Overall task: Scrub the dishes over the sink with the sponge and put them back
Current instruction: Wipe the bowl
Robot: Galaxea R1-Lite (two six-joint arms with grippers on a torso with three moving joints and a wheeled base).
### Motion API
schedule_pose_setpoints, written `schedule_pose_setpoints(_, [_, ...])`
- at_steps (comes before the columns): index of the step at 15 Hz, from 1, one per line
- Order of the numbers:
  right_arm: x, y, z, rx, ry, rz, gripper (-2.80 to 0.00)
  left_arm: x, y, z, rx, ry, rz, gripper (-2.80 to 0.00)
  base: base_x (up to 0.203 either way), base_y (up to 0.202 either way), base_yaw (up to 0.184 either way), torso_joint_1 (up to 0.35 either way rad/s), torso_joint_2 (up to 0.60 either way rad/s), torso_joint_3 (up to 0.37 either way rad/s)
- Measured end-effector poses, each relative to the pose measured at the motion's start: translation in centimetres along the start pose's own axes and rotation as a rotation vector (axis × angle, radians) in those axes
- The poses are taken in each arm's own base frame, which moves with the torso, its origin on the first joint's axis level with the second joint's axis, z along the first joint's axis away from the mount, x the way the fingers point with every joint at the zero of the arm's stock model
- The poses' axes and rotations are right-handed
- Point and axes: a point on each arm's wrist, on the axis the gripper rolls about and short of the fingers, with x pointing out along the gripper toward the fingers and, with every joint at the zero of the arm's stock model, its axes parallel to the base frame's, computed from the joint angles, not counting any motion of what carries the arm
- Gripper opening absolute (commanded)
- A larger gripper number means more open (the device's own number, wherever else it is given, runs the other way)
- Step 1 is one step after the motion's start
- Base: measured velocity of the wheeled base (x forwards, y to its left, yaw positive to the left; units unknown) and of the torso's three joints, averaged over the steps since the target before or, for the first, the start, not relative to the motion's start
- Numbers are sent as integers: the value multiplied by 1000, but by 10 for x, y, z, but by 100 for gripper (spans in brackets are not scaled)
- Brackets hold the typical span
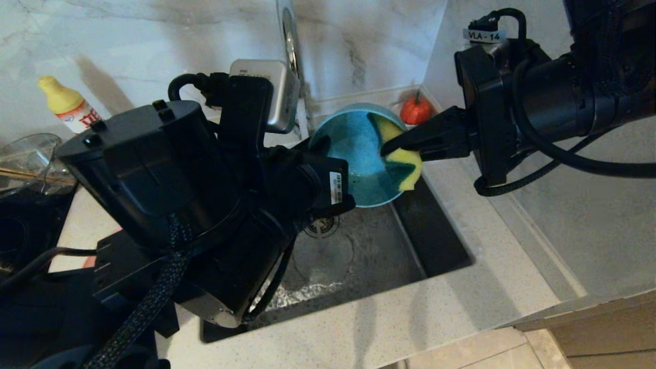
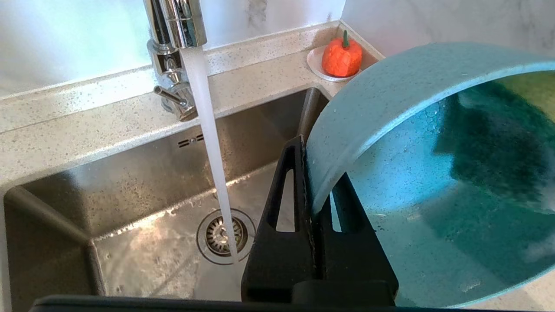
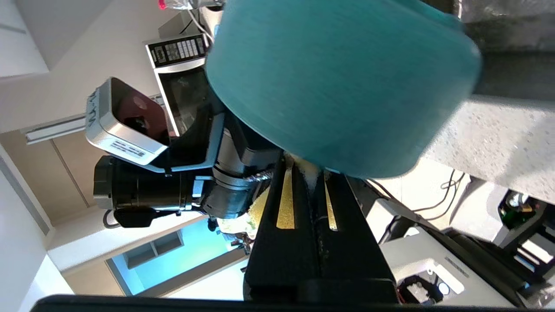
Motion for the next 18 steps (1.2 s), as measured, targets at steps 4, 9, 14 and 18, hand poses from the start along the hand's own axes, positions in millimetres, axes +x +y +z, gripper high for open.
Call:
schedule_pose_setpoints(4, [-1, -3, -2, 18, -42, -80, -280, 3, 2, 0, -4, -3, 11, -280, 0, 0, 0, 0, 0, 0])
schedule_pose_setpoints(9, [6, 5, -12, -8, -65, -125, -280, 5, 2, 1, -10, -6, 17, -280, 0, 0, 0, 0, 0, 0])
schedule_pose_setpoints(14, [14, 10, -19, -20, -31, -109, -280, 12, 5, 8, -21, -28, 41, -280, 0, 0, 0, 0, 0, 0])
schedule_pose_setpoints(18, [23, 6, -18, -1, -14, -118, -280, 18, 10, 17, -33, -56, 66, -280, 0, 0, 0, 0, 0, 0])
